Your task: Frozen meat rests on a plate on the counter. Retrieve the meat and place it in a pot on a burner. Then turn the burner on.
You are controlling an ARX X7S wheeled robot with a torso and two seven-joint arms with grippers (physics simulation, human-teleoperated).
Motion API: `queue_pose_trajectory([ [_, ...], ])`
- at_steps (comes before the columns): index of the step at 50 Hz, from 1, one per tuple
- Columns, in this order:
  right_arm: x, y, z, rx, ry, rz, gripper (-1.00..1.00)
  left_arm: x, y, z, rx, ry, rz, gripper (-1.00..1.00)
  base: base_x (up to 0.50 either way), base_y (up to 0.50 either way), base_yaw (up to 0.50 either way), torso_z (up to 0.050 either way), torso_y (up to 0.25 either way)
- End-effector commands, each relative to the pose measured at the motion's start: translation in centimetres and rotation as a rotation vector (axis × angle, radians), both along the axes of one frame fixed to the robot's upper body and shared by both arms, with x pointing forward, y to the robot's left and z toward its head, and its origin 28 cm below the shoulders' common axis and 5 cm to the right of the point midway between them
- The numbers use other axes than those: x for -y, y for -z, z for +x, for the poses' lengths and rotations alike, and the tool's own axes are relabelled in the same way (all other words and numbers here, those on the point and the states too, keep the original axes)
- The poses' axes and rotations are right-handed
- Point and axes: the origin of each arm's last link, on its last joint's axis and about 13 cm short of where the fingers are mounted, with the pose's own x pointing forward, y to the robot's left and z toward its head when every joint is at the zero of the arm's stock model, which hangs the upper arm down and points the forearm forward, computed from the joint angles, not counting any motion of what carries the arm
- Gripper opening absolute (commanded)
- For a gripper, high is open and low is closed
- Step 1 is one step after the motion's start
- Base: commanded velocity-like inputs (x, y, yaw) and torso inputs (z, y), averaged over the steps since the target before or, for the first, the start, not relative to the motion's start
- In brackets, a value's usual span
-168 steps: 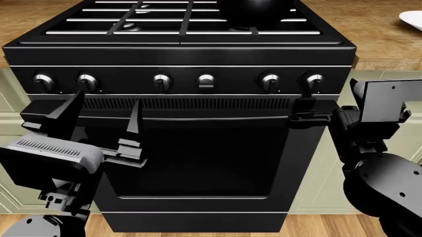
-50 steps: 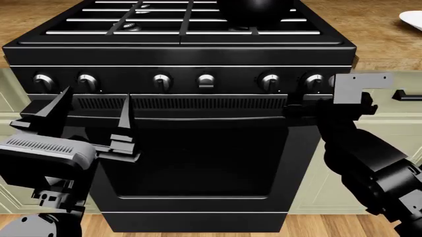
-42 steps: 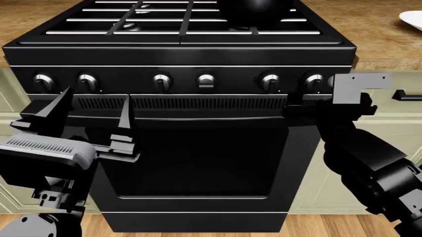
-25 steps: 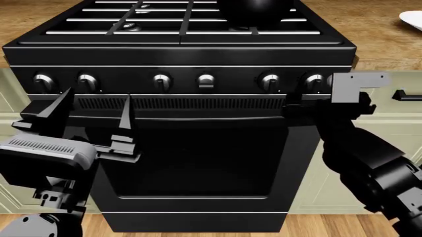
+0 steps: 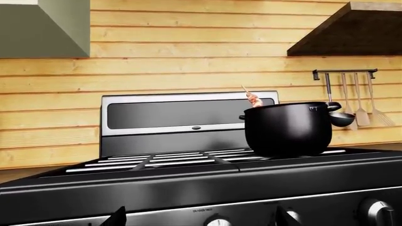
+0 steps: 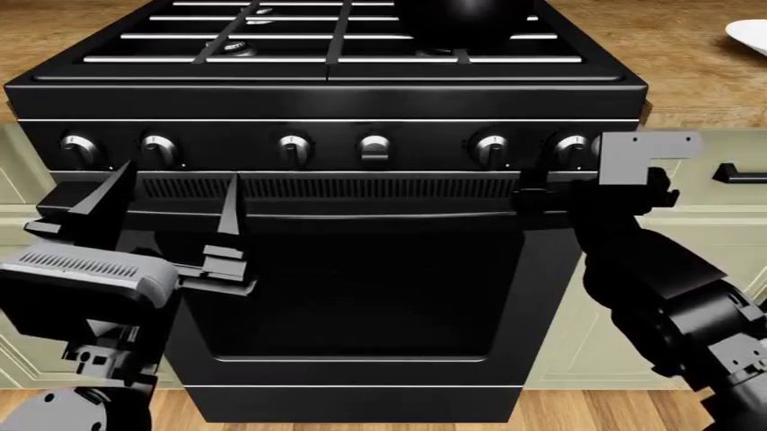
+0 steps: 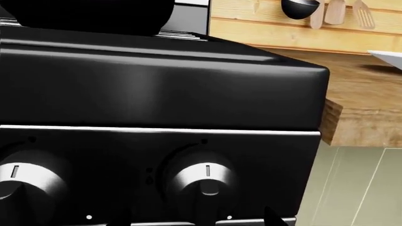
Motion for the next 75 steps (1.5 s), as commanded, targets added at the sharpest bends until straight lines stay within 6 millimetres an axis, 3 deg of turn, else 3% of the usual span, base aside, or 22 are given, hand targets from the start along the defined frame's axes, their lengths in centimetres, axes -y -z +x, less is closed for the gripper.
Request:
queue_pose_trajectory([
  [1,0.1,0.2,0.3,-0.008,0.006,0.002,1.00,0.0,0.1,0.1,-0.005,0.000,-0.002,1.00,0.00,0.00,0.00,0.000,0.000],
  [5,0.2,0.4,0.5,-0.014,0.010,0.003,1.00,0.0,0.1,0.1,-0.007,0.001,0.000,1.00,0.00,0.00,0.00,0.000,0.000],
  [6,0.2,0.4,0.6,-0.014,0.011,0.002,-1.00,0.0,0.2,0.1,-0.008,0.001,0.000,1.00,0.00,0.00,0.00,0.000,0.000],
  [34,0.2,0.1,0.5,0.003,0.006,-0.009,-1.00,0.1,0.3,0.2,-0.016,0.005,0.000,1.00,0.00,0.00,0.00,0.000,0.000],
  [75,0.3,-0.7,0.5,-0.007,-0.054,-0.223,-1.00,0.1,0.7,0.5,-0.029,0.005,0.002,1.00,0.00,0.00,0.00,0.000,0.000],
])
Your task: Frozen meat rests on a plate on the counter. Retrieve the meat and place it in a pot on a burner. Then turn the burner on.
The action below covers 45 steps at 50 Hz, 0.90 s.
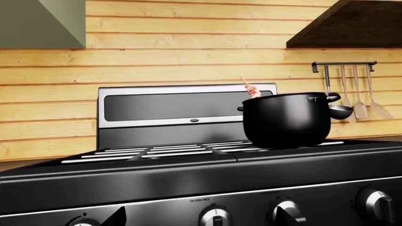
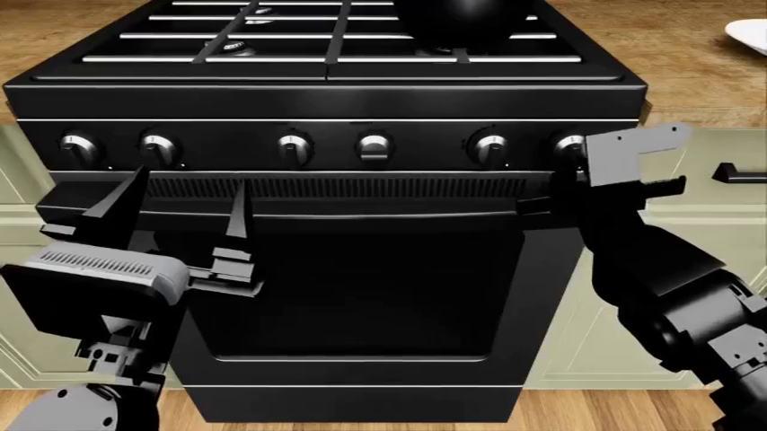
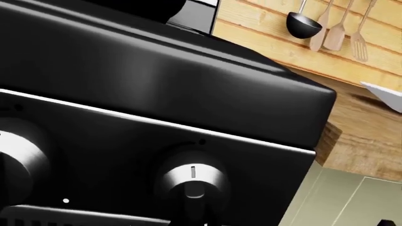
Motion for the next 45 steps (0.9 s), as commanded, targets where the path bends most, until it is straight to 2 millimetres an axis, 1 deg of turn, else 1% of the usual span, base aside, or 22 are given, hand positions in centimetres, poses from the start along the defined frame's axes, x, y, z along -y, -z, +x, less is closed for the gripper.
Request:
queue_pose_trajectory([
  [1,-0.72,-0.61,0.24,0.013,-0.058,-0.032,-1.00,-0.02,0.06,0.06,-0.003,0.000,0.000,1.00,0.00,0.00,0.00,0.000,0.000],
  [45,-1.15,-1.04,-0.14,0.024,-0.103,-0.159,-1.00,-0.03,0.17,0.15,-0.010,0.003,-0.002,1.00,0.00,0.00,0.00,0.000,0.001],
])
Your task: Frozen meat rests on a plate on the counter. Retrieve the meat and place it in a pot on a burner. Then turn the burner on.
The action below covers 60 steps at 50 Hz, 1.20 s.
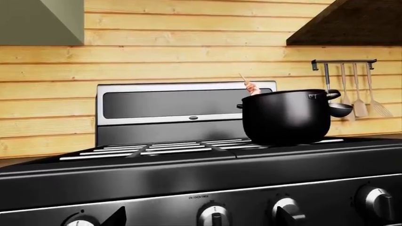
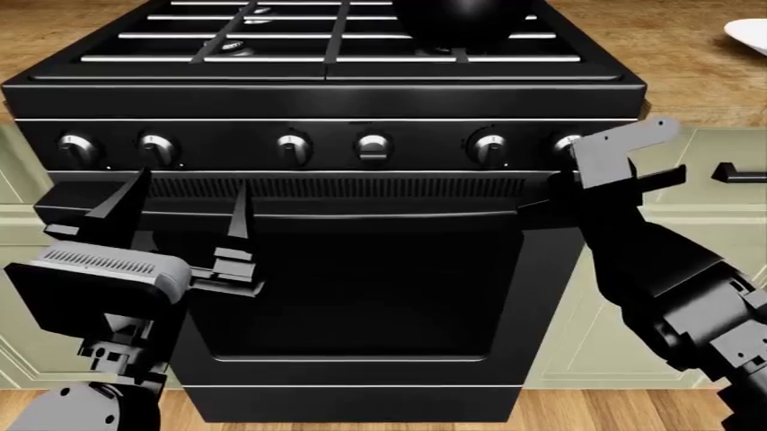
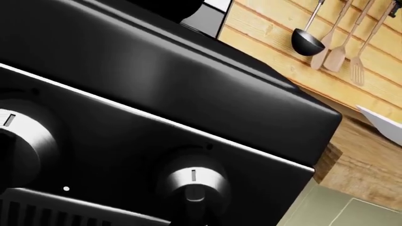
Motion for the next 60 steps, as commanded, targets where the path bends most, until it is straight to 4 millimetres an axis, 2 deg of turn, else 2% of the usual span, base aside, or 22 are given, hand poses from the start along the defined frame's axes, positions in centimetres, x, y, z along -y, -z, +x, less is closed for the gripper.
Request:
queue_pose_trajectory([
  [1,-1.4,-0.6,0.0,0.029,-0.088,-0.031,-1.00,0.0,0.0,0.0,-0.002,0.002,-0.001,1.00,0.00,0.00,0.00,0.000,0.000],
  [5,-1.4,-0.5,0.0,0.027,-0.087,-0.084,-1.00,0.0,0.0,0.0,-0.002,0.002,-0.002,1.00,0.00,0.00,0.00,0.000,0.003],
  [42,-1.4,-0.6,-0.5,0.016,-0.097,-0.104,-1.00,0.0,0.1,0.0,-0.006,0.006,-0.003,1.00,0.00,0.00,0.00,0.000,0.001],
  [43,-1.4,-0.6,-0.6,0.016,-0.095,-0.102,1.00,0.0,0.1,0.1,-0.007,0.006,-0.003,1.00,0.00,0.00,0.00,0.000,0.000],
  [60,-0.9,-1.2,-1.7,0.044,-0.043,-0.081,1.00,-0.1,0.1,0.0,-0.007,0.007,-0.007,1.00,0.00,0.00,0.00,0.000,0.000],
])
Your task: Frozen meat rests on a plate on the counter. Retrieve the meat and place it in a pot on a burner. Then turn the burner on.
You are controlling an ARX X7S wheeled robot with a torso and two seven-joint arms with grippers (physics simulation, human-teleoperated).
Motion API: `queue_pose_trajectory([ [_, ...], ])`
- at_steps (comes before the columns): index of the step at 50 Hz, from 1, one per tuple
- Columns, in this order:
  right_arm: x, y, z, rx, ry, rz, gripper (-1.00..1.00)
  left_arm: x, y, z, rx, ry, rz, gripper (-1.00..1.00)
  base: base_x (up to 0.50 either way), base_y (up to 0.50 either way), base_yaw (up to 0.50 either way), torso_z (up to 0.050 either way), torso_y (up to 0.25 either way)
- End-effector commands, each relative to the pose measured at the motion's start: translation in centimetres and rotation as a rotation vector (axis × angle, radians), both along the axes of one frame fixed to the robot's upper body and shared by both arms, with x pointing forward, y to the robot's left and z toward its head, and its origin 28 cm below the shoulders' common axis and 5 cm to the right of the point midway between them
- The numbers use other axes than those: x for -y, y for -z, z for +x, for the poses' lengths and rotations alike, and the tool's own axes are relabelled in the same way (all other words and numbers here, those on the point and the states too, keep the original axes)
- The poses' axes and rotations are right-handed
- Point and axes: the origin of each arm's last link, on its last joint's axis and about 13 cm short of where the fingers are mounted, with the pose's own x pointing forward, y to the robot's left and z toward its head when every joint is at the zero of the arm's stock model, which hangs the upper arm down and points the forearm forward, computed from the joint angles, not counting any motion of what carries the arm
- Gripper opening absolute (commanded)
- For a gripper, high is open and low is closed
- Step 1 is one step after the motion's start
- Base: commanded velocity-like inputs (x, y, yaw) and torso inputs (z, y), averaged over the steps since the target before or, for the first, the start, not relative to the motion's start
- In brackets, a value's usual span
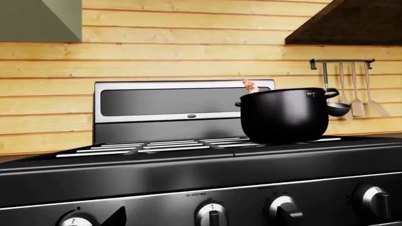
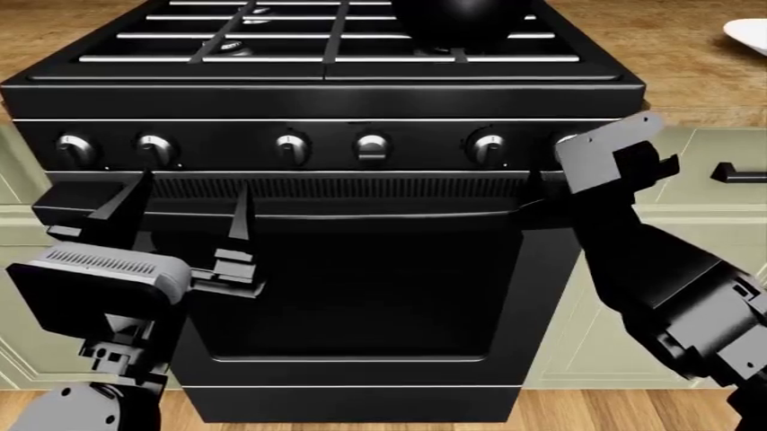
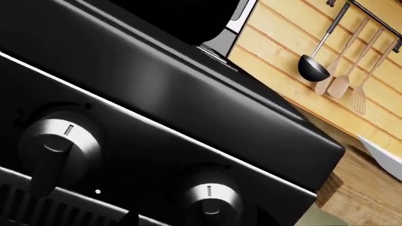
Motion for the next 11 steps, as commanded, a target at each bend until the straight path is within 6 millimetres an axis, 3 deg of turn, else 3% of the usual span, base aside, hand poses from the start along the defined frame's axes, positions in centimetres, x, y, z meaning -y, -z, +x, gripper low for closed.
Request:
queue_pose_trajectory([
  [1,0.0,-0.4,-0.7,0.022,0.010,0.012,1.00,0.0,0.0,0.0,0.001,0.000,-0.002,1.00,0.00,0.00,0.00,0.000,0.000],
  [11,-0.1,-1.0,-1.8,0.049,0.013,0.014,1.00,-0.1,-0.1,-0.1,0.004,0.001,-0.006,1.00,0.00,0.00,0.00,0.000,0.000],
])
